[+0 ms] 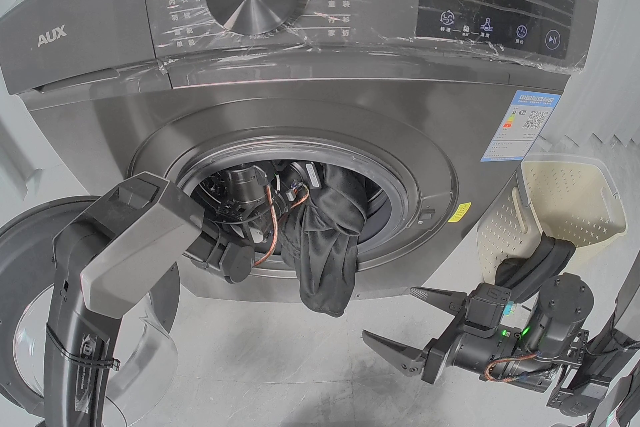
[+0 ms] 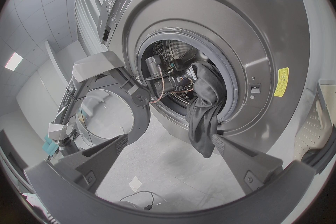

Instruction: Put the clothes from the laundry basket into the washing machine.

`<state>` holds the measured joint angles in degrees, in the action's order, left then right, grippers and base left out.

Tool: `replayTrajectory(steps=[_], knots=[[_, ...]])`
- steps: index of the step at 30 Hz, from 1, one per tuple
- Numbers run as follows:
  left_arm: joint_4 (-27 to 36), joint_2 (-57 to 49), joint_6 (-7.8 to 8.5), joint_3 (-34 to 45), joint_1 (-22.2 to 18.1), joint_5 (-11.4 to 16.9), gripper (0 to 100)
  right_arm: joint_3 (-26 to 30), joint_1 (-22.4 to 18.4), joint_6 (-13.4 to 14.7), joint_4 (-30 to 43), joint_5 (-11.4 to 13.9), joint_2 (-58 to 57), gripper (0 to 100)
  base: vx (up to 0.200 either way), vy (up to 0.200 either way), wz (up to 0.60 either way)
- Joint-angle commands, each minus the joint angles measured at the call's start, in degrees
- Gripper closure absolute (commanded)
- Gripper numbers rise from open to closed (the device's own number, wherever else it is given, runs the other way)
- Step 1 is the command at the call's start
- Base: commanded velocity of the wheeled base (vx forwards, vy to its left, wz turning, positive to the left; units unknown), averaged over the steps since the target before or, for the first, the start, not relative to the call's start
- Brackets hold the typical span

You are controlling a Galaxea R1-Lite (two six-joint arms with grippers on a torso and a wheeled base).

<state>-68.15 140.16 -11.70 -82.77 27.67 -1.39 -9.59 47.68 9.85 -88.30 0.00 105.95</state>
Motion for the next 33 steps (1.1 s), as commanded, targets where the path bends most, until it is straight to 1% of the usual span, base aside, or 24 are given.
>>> replayTrajectory(steps=[1,4,5,9,12,13,16,18,19,20,21,22,23,24,25,29,33], knots=[[2.75,1.88,-2.71,-5.82,-0.60,-1.51,100,0.01,0.05,-0.01,-0.03,0.09,0.22,0,0.000,0.000,0.00],[2.67,1.96,-2.62,-5.47,-0.95,-1.77,100,-0.07,0.05,-0.01,-0.03,0.09,0.22,0,0.000,0.000,0.00],[2.67,1.88,-2.62,-5.38,-0.95,-1.86,0,-0.07,0.05,-0.01,-0.03,0.00,0.22,0,0.000,0.000,0.00],[4.07,1.09,-2.80,-3.62,-1.04,-3.27,0,0.01,0.05,-0.01,-0.03,0.00,0.14,0,0.000,0.000,0.00],[7.15,-1.73,-2.89,1.12,-0.78,-3.36,0,0.01,0.05,-0.01,-0.03,0.00,0.05,0,0.000,0.000,0.00],[8.73,-3.49,-2.97,4.11,-0.51,-2.74,0,-0.07,0.05,-0.09,-0.03,0.00,0.05,0,0.000,0.000,0.00],[11.37,-6.12,-2.89,9.39,-0.25,-1.42,0,-0.07,0.05,-0.09,-0.03,0.09,-0.13,0,0.000,0.000,0.00],[11.98,-7.62,-2.89,12.29,0.19,0.34,0,-0.07,0.05,-0.09,-0.03,0.00,-0.13,0,0.000,0.000,0.00],[11.98,-7.70,-2.89,12.46,0.19,0.42,0,-0.07,0.05,-0.09,-0.03,0.00,-0.13,0,0.000,0.000,0.00],[12.42,-8.93,-2.89,14.92,1.07,1.83,0,-0.07,0.05,-0.09,-0.03,0.00,-0.13,0,0.000,0.000,0.00],[12.51,-9.11,-2.89,15.10,1.16,2.00,0,-0.07,0.05,-0.09,-0.03,0.09,-0.13,0,0.000,0.000,0.00],[12.95,-9.99,-2.62,17.30,1.95,3.15,0,-0.07,0.05,-0.09,-0.03,0.00,-0.22,0,0.000,0.000,0.00],[12.95,-10.16,-2.62,18.35,2.39,3.94,0,-0.16,0.05,-0.09,-0.03,0.00,-0.22,0,0.000,0.000,0.00],[12.95,-10.16,-2.62,18.35,2.39,3.94,0,-0.16,0.05,-0.09,-0.03,0.00,-0.22,0,0.000,0.000,0.00],[12.95,-9.99,-2.54,19.23,3.09,4.99,0,-0.16,0.05,-0.09,-0.03,0.00,-0.13,0,0.000,0.000,0.00],[12.95,-8.23,-2.18,18.61,4.06,5.17,0,-0.16,0.14,-0.09,-0.03,0.00,-0.13,0,0.000,0.000,0.00],[12.86,-5.42,-0.87,17.74,4.14,4.91,0,-0.16,0.05,-0.09,-0.03,0.00,-0.22,0,0.000,0.000,0.00]])
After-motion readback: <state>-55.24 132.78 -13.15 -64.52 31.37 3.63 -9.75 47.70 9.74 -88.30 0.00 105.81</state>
